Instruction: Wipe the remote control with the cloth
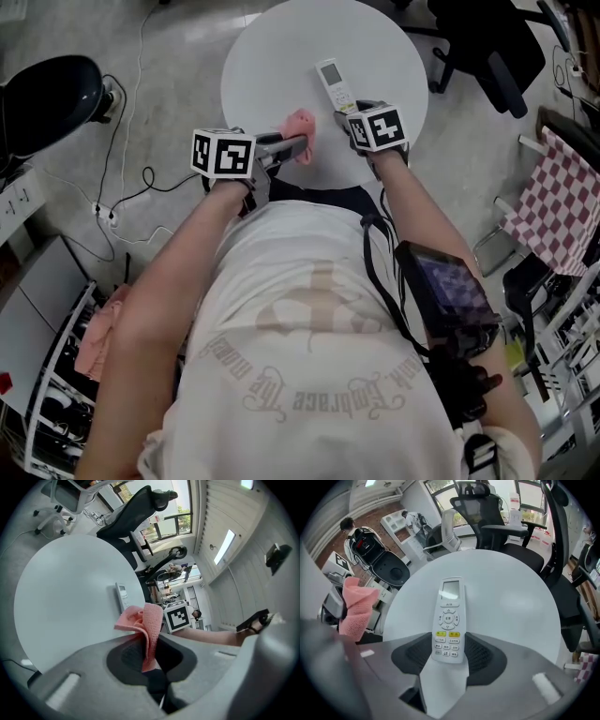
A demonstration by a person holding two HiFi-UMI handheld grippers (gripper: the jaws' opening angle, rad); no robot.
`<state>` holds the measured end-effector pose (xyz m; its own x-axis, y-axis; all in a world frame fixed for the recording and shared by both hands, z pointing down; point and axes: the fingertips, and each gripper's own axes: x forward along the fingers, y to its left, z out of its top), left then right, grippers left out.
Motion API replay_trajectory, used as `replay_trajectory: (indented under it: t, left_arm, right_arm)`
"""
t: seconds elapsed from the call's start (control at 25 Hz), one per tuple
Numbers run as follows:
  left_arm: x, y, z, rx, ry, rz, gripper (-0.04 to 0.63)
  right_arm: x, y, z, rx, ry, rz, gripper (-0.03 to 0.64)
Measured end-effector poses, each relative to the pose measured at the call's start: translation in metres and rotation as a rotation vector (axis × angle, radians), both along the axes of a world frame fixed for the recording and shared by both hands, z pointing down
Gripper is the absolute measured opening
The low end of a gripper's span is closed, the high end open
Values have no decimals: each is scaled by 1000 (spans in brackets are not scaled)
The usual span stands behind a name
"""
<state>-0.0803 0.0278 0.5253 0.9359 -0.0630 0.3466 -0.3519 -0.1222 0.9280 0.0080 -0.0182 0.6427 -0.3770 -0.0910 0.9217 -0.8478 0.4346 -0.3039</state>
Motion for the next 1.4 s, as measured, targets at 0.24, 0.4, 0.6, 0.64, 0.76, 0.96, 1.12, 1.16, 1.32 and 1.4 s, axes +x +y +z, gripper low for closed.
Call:
replay_trajectory:
  t: [0.24,0.4,0.6,0.64,0.76,0.96,1.12,1.16,1.32,1.4]
  left_arm:
    - [-3,2,-4,14,-8,-12,32]
    - [-2,1,-7,27,-15,-16,32]
    - [-2,-5,-17,76,-21,-23,32]
    - [-4,-6,-19,94,-32,-26,32]
    - [-10,-19,-24,170,-74,-56,32]
    - [-16,-43,-42,298,-102,-93,32]
    - [-16,-51,-58,411,-120,-62,32]
    - [-15,-51,-61,438,-125,-53,32]
    - [-8,-57,-75,542,-135,-12,32]
    - [-3,-60,-82,579,-133,13,32]
  right_arm:
    - [2,0,3,19,47,-18,230]
    - [8,0,2,45,64,-26,232]
    - [14,-5,-23,120,26,33,219]
    - [16,-7,-31,143,15,53,189]
    - [24,-12,-58,225,7,101,3]
    - [28,-18,-104,352,-32,111,4]
    - [24,-25,-149,473,-139,163,5]
    - [23,-25,-160,501,-169,175,5]
    - [23,-26,-195,601,-257,219,5]
    - [26,-26,-208,635,-282,237,5]
